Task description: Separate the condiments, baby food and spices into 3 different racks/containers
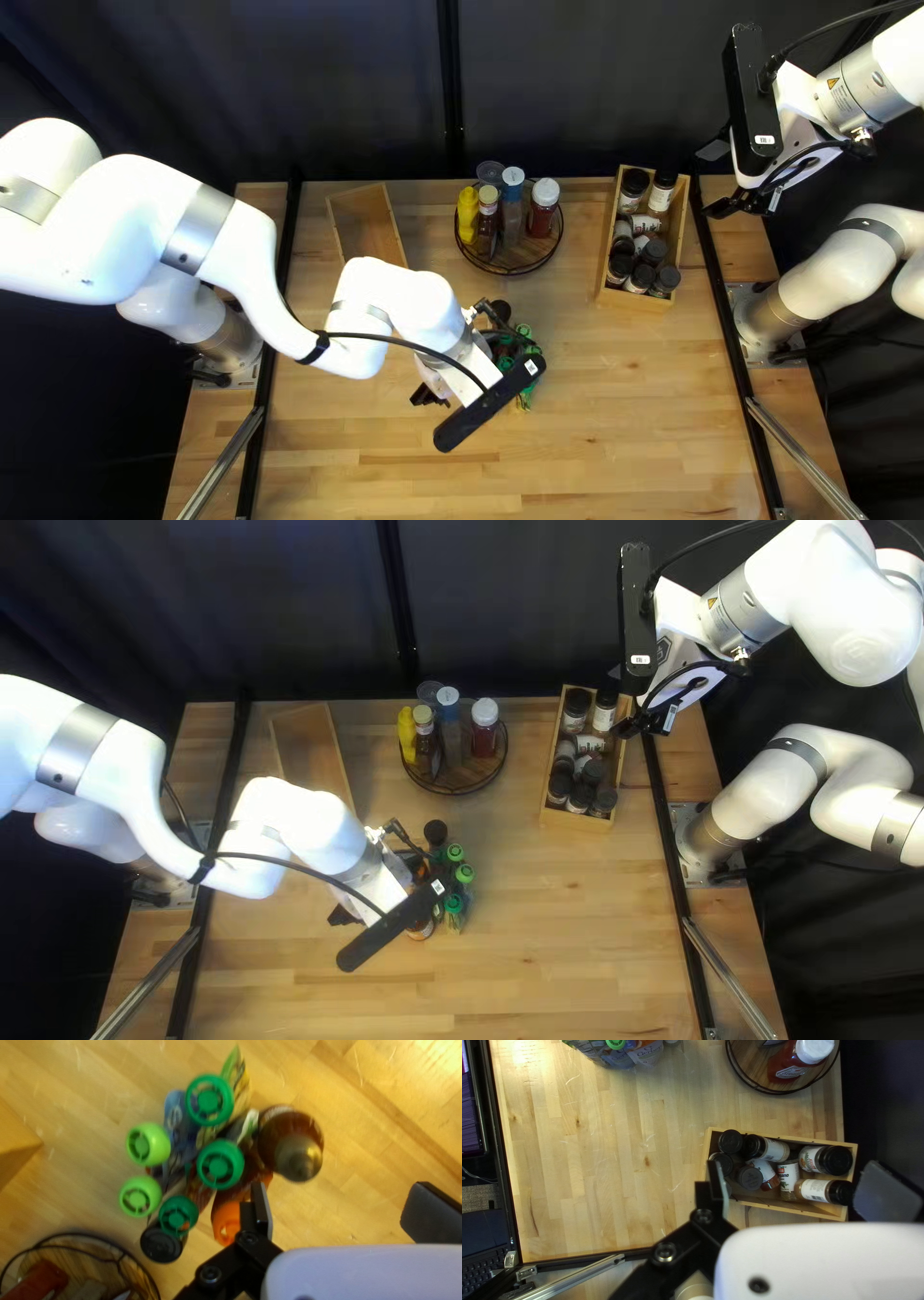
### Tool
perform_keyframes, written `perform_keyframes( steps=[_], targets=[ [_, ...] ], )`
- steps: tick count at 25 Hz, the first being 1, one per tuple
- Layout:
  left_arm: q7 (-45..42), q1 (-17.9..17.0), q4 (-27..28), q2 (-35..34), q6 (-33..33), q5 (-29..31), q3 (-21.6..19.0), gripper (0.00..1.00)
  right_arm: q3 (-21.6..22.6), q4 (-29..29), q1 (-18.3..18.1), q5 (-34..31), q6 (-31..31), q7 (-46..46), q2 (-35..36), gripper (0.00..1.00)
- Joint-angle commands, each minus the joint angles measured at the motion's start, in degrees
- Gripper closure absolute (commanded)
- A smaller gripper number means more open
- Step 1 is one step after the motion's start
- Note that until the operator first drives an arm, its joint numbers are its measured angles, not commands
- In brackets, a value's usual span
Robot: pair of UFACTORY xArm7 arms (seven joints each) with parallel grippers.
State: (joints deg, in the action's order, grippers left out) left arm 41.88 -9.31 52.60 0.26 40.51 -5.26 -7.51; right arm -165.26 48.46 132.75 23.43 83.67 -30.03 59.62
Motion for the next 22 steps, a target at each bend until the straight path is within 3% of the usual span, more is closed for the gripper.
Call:
perform_keyframes(
  steps=[1,16,18,19,20,22],
  targets=[
    [1.53,0.1,-0.75,0.12,-1.22,-1.12,0.07,0.0,0.0,0.0,0.0,0.0,0.0,0.0,0.0,0.0],
    [5.52,0.51,-1.2,4.09,-6.58,-2.97,0.15,0.0,0.0,0.0,0.0,0.0,0.0,0.0,0.0,0.0],
    [5.42,0.51,-1.37,4.05,-6.65,-2.87,0.18,0.43,0.0,0.0,0.0,0.0,0.0,0.0,0.0,0.0],
    [5.32,0.5,-1.44,4.07,-6.76,-2.78,0.19,0.59,0.0,0.0,0.0,0.0,0.0,0.0,0.0,0.0],
    [5.19,0.5,-1.5,4.08,-6.81,-2.67,0.22,0.9,0.0,0.0,0.0,0.0,0.0,0.0,0.0,0.0],
    [5.02,0.54,-1.54,4.12,-6.79,-2.5,0.3,1.0,0.0,0.0,0.0,0.0,0.0,0.0,0.0,0.0]
  ],
)
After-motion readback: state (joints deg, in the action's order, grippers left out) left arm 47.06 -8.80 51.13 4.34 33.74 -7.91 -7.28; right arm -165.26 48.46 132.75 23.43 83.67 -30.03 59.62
